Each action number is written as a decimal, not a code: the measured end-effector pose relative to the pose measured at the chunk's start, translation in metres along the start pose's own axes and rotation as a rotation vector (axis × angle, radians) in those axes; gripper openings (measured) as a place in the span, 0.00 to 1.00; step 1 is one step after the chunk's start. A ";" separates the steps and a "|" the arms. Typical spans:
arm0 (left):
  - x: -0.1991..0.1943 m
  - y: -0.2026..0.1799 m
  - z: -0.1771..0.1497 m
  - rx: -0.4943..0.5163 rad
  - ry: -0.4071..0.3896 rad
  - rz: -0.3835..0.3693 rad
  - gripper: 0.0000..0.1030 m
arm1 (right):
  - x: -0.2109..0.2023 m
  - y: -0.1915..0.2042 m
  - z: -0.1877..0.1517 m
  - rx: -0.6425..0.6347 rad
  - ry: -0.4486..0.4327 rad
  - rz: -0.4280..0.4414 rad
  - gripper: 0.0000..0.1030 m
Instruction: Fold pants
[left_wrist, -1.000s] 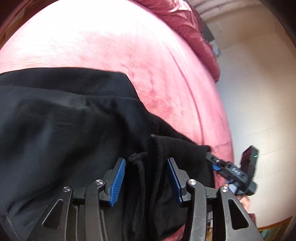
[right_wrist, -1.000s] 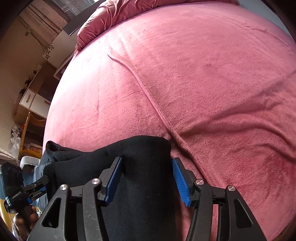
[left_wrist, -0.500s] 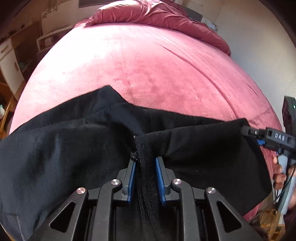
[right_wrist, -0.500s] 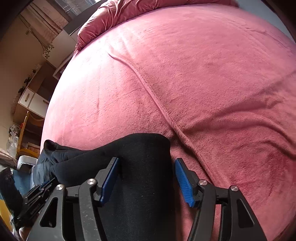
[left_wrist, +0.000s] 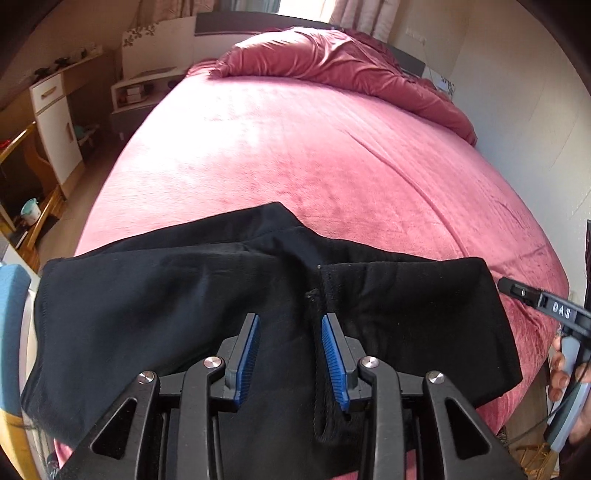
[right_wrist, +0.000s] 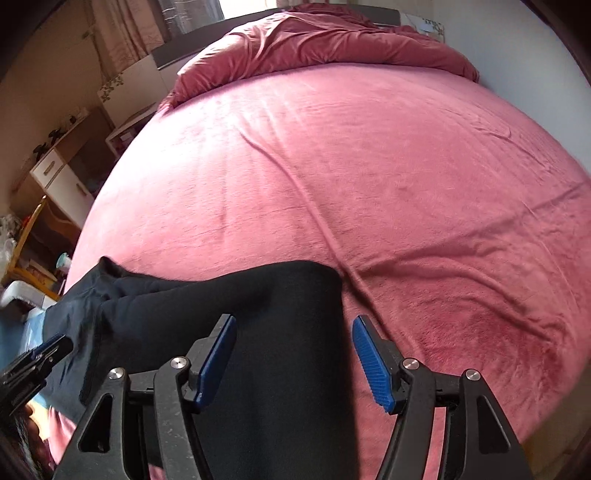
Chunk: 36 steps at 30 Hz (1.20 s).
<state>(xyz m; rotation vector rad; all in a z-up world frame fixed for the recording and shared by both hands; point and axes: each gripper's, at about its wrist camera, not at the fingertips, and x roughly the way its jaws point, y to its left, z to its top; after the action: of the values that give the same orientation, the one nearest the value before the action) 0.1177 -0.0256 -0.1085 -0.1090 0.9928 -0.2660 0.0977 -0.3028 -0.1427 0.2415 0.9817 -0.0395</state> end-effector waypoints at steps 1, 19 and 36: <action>-0.003 0.001 -0.001 -0.002 -0.005 0.000 0.34 | -0.002 0.008 -0.004 -0.016 0.010 0.026 0.64; -0.043 0.082 -0.022 -0.223 0.027 -0.055 0.35 | 0.032 0.130 -0.076 -0.294 0.158 0.103 0.66; -0.092 0.311 -0.128 -1.012 -0.003 -0.068 0.50 | 0.061 0.119 -0.080 -0.173 0.147 0.171 0.92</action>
<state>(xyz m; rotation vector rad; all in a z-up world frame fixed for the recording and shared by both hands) 0.0164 0.3020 -0.1689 -1.0615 1.0423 0.1998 0.0827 -0.1651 -0.2139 0.1700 1.1007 0.2215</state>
